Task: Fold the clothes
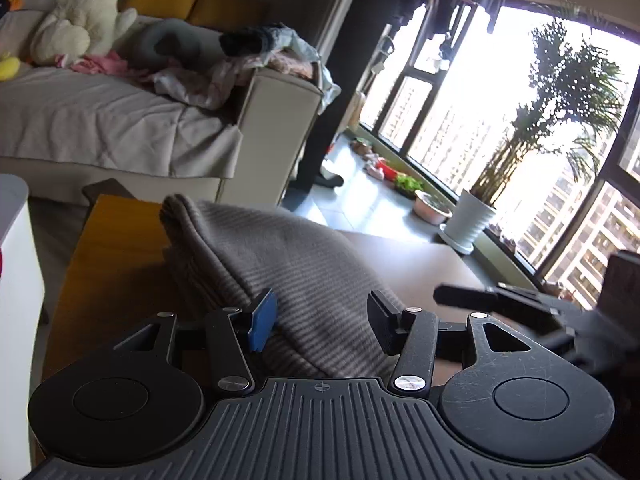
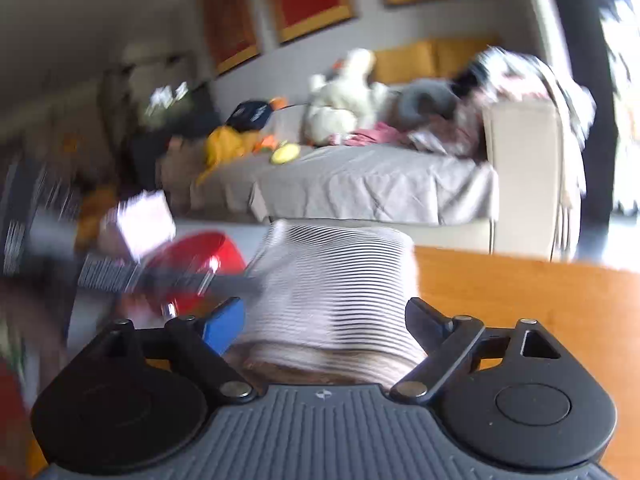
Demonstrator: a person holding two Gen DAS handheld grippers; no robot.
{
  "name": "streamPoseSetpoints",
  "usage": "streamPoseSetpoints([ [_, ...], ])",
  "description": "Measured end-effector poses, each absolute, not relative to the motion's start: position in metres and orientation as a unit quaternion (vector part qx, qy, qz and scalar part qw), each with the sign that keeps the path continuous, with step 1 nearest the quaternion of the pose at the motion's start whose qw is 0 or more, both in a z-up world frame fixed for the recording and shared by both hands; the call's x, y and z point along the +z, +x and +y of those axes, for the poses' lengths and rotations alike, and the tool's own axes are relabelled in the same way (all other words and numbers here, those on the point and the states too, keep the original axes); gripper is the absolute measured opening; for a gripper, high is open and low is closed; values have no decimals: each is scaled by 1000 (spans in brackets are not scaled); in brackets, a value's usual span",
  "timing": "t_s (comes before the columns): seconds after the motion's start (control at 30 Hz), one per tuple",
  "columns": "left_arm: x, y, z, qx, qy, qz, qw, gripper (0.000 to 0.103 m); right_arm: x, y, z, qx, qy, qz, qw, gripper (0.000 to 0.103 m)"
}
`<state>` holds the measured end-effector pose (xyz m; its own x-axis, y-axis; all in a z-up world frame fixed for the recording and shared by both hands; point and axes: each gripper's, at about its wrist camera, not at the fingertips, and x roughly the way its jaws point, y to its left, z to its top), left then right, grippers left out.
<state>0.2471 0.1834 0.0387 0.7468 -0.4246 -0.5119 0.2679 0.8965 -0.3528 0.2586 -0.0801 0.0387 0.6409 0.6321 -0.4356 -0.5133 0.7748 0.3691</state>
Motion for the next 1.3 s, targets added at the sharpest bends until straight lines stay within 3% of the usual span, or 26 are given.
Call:
streamPoseSetpoints([
  [0.1, 23, 243, 182, -177, -117, 308, 928, 57, 9, 288, -93, 306, 173, 337, 874, 89],
  [0.17, 20, 242, 189, -176, -133, 308, 926, 53, -8, 297, -89, 312, 189, 362, 858, 86],
  [0.2, 20, 242, 192, -175, -135, 309, 925, 52, -12, 298, -86, 323, 197, 367, 850, 81],
  [0.27, 19, 242, 196, -167, -131, 311, 927, 52, -4, 297, -81, 337, 199, 360, 847, 60],
  [0.33, 19, 243, 201, -159, -133, 312, 927, 52, 8, 294, -81, 348, 192, 344, 851, 50],
  [0.47, 15, 242, 205, -155, -132, 312, 928, 54, 7, 293, -79, 334, 154, 352, 861, 48],
  [0.5, 12, 242, 205, -150, -131, 316, 928, 62, 2, 294, -78, 323, 143, 361, 863, 48],
  [0.53, 9, 242, 204, -144, -132, 320, 927, 73, -2, 294, -81, 319, 147, 365, 862, 51],
  [0.7, 6, 230, 207, -119, -168, 320, 925, 71, 6, 273, -90, 300, 126, 351, 878, 60],
  [0.8, 18, 207, 198, -84, -154, 307, 935, 68, 18, 248, -96, 292, 90, 326, 895, 81],
  [0.87, 23, 190, 190, -60, -155, 298, 940, 72, 22, 231, -106, 284, 90, 311, 902, 103],
  [0.9, 24, 182, 184, -48, -155, 296, 941, 76, 23, 223, -111, 280, 94, 305, 905, 103],
  [0.97, 22, 165, 168, -21, -151, 297, 943, 97, 20, 210, -118, 264, 94, 307, 910, 103],
  [1.07, 15, 144, 142, 8, -139, 309, 941, 103, 13, 192, -125, 233, 72, 316, 917, 103],
  [1.3, -2, 130, 90, 79, -69, 339, 935, 103, -9, 167, -127, 149, -16, 358, 922, 103],
])
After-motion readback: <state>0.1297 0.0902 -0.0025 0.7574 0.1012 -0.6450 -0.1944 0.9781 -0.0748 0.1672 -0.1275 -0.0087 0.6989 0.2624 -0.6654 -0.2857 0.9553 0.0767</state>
